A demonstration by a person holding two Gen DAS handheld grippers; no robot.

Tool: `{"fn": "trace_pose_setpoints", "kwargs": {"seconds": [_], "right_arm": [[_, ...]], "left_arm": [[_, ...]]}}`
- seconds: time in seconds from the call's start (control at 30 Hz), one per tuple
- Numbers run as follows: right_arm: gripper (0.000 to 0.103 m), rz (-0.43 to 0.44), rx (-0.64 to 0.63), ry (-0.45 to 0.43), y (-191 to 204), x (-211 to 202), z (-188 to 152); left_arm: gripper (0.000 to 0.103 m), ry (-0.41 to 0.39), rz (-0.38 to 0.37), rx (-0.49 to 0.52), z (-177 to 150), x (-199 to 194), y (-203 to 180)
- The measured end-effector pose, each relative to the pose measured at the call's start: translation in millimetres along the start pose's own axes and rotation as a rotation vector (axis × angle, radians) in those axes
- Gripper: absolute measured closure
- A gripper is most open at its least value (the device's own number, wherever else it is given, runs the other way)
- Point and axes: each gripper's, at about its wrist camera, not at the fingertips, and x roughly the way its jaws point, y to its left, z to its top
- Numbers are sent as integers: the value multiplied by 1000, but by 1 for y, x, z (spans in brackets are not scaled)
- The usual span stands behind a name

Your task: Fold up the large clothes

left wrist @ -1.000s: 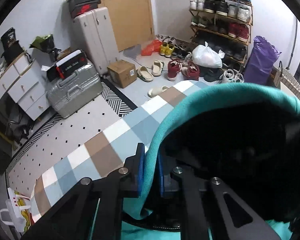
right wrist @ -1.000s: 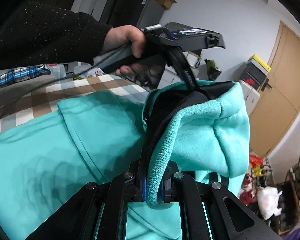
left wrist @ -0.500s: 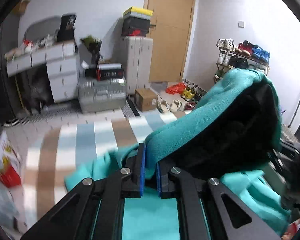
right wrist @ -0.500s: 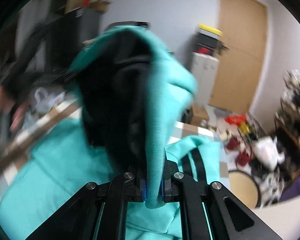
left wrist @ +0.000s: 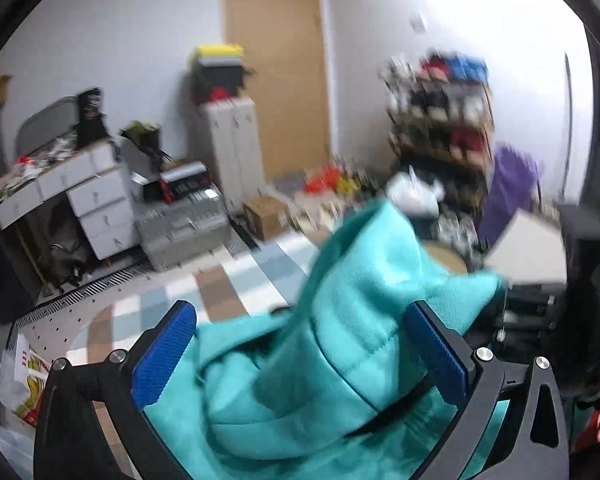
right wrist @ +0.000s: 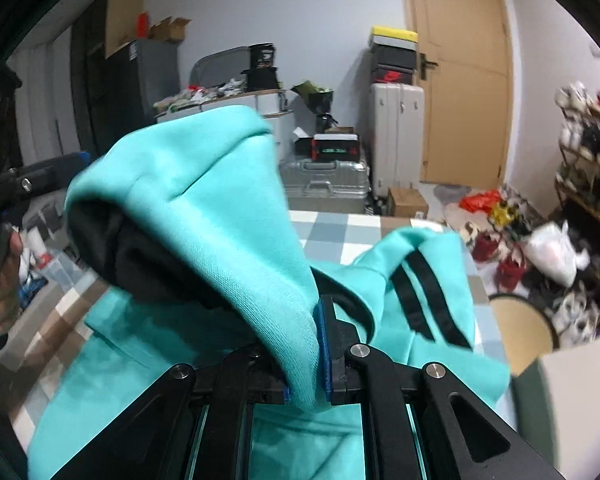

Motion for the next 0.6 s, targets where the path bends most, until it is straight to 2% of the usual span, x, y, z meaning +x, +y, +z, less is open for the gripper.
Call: {"fn": "trace_pose_setpoints", "kwargs": {"seconds": [0.07, 0.1, 0.17, 0.2, 0.23, 0.3, 0.4, 0.5, 0.6], "right_arm": [[92, 14, 76, -8, -9, -2, -3], [92, 28, 100, -15, -12, -4, -5], [92, 23, 123, -9, -14, -4, -7], [92, 33, 140, -2, -16, -4, -9], [92, 42, 148, 3, -18, -3, -9], [92, 63, 158, 7, -18, -4, -9], [91, 63, 127, -6, -12, -3, -1], [93, 31, 62, -52, 2, -5, 25], [95, 29, 19, -116, 12, -11, 72]], "left_arm": [[1, 89, -41, 18, -3, 22, -7], [3, 109, -56, 10, -7, 26, -7], [24, 160, -132, -19, -13, 34, -10], [59, 183, -160, -30, -18, 33, -11], [85, 222, -185, -48, -23, 37, -12], [91, 253, -203, -74, -30, 37, -14], [95, 192, -143, -62, -23, 23, -16], [98, 80, -45, -125, 6, -8, -2], [98, -66, 66, -166, 47, -50, 11]]}}
